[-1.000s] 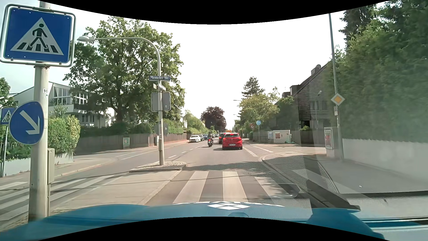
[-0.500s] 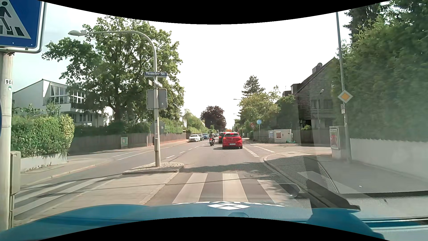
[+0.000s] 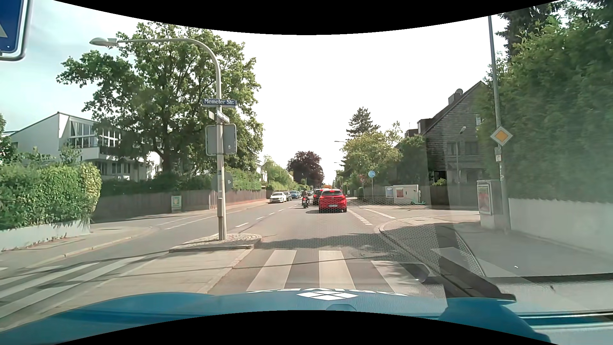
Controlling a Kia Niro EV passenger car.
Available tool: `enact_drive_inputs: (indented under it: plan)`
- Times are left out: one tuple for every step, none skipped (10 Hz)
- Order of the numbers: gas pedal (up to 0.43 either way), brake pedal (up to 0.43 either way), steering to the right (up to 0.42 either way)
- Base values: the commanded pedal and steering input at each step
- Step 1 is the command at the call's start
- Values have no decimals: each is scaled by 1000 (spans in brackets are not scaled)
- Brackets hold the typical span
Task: Follow the waypoints while adhering to traffic rules and regulations
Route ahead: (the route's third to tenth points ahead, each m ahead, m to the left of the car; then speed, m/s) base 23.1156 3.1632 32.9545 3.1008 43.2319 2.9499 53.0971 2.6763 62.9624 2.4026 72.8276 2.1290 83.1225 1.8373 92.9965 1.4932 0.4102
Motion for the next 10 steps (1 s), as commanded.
enact_drive_inputs:
  plan:
    - [0, 146, 1]
    - [0, 146, 0]
    - [0, 146, 0]
    - [0, 146, 0]
    - [0, 146, -1]
    - [0, 146, -1]
    - [0, 152, -2]
    - [0, 152, -4]
    - [0, 152, -7]
    - [0, 6, -9]
